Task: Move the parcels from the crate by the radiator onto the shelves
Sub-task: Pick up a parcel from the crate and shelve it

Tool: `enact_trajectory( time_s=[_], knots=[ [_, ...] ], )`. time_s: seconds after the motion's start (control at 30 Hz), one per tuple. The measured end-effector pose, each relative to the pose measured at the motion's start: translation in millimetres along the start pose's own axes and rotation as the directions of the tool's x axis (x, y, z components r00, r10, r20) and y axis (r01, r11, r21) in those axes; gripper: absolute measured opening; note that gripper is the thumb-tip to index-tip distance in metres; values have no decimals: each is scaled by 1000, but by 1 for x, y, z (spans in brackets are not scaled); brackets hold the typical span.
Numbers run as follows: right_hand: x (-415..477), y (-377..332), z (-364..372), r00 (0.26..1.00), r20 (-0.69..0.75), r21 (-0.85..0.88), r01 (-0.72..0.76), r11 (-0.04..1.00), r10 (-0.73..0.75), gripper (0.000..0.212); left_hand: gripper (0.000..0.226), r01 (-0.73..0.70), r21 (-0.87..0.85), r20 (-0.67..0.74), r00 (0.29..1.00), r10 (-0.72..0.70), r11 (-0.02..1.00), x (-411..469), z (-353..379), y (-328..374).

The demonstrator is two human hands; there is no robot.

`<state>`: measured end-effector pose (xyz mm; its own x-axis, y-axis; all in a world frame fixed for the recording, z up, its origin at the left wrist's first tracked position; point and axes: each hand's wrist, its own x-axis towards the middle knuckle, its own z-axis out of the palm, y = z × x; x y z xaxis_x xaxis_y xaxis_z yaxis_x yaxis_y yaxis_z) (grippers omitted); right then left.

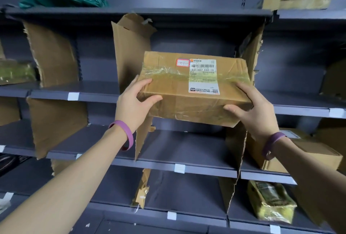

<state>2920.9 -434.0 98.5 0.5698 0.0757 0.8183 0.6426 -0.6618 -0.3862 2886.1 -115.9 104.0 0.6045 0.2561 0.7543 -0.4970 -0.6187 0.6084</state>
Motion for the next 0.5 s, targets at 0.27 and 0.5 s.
enact_trajectory(
  time_s=[0.27,0.5],
  knots=[
    [43,2,21,996,-78,-60,-54,997,49,48,48,2,-42,41,999,0,999,52,28,-24],
    [66,14,33,989,-93,-50,-120,991,115,60,47,-46,38,24,999,45,998,78,48,-28]
  ],
)
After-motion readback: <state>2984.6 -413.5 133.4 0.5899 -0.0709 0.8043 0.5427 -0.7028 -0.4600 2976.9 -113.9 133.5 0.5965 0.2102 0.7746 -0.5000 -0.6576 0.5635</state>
